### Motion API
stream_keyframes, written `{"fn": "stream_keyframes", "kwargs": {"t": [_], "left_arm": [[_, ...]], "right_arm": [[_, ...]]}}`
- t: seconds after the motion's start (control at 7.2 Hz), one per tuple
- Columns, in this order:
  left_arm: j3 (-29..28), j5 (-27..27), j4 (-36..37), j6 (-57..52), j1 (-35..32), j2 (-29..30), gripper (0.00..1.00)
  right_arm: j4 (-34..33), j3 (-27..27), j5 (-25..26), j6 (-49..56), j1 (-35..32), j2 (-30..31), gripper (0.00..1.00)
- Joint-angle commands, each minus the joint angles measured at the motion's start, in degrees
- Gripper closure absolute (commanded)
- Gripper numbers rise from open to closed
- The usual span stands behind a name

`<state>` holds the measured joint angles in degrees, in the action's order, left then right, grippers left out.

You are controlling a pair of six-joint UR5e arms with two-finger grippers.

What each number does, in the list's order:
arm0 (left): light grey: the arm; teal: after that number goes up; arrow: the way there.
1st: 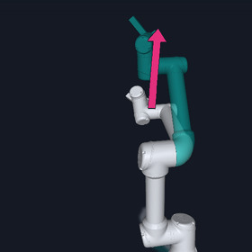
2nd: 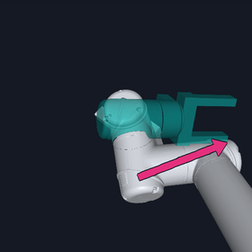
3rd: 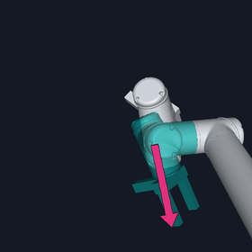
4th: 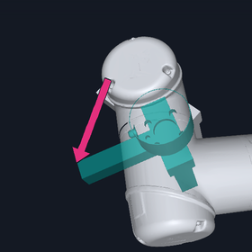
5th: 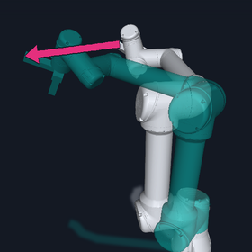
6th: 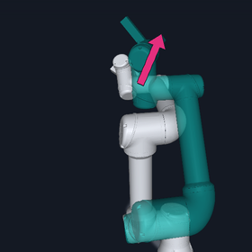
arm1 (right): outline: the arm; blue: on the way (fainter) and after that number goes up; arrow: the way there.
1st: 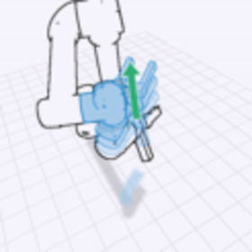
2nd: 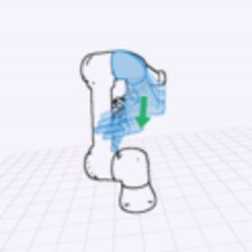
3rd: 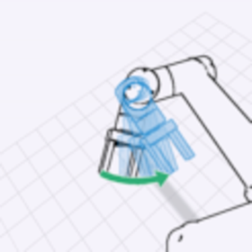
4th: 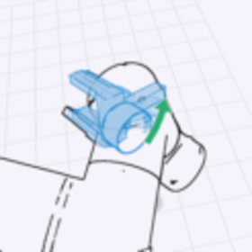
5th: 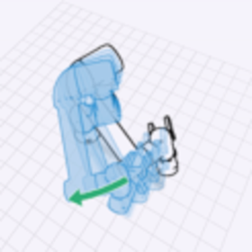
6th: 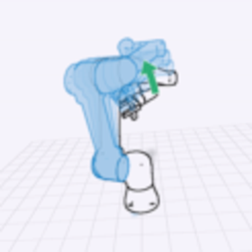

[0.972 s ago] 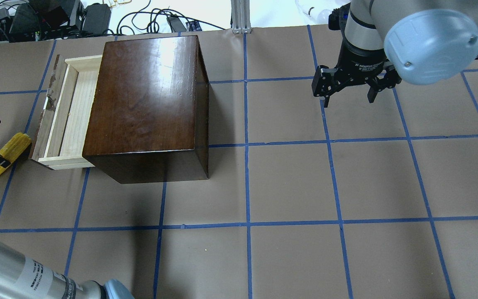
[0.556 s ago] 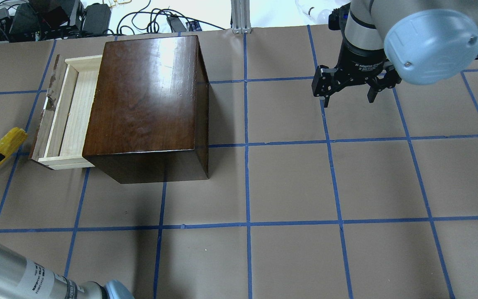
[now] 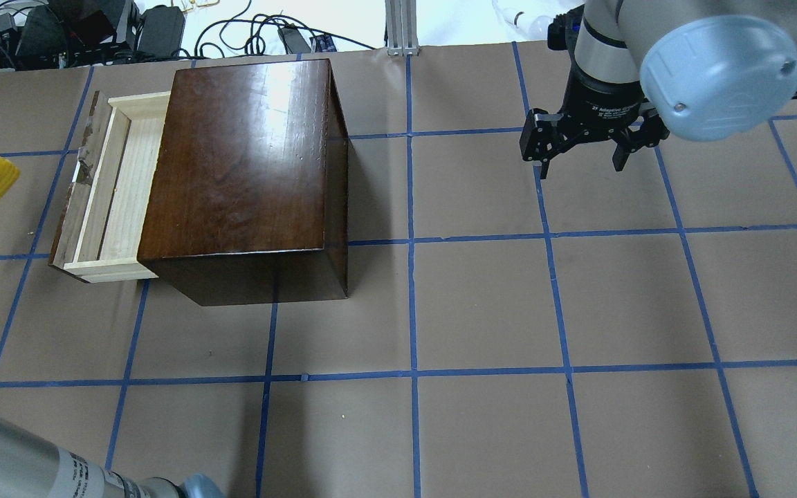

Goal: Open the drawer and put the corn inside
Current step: 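Lift the corn with the left gripper and carry it over the open drawer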

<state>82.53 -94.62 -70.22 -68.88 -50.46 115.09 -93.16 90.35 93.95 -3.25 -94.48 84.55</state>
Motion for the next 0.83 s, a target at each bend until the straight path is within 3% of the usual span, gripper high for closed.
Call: {"fn": "stream_keyframes", "kwargs": {"t": [0.0, 0.42, 0.69], "left_arm": [[-7.6, 0.3, -14.4, 13.1, -3.8, -3.2, 1.0], [-9.5, 2.3, -23.2, 35.0, -11.1, -7.8, 1.0], [-8.9, 6.4, -23.9, 45.4, -14.9, -7.9, 1.0]], "right_arm": [[0.0, 0.0, 0.0, 0.0, 0.0, 0.0, 0.0], [0.0, 0.0, 0.0, 0.0, 0.0, 0.0, 0.0], [0.0, 0.0, 0.0, 0.0, 0.0, 0.0, 0.0]]}}
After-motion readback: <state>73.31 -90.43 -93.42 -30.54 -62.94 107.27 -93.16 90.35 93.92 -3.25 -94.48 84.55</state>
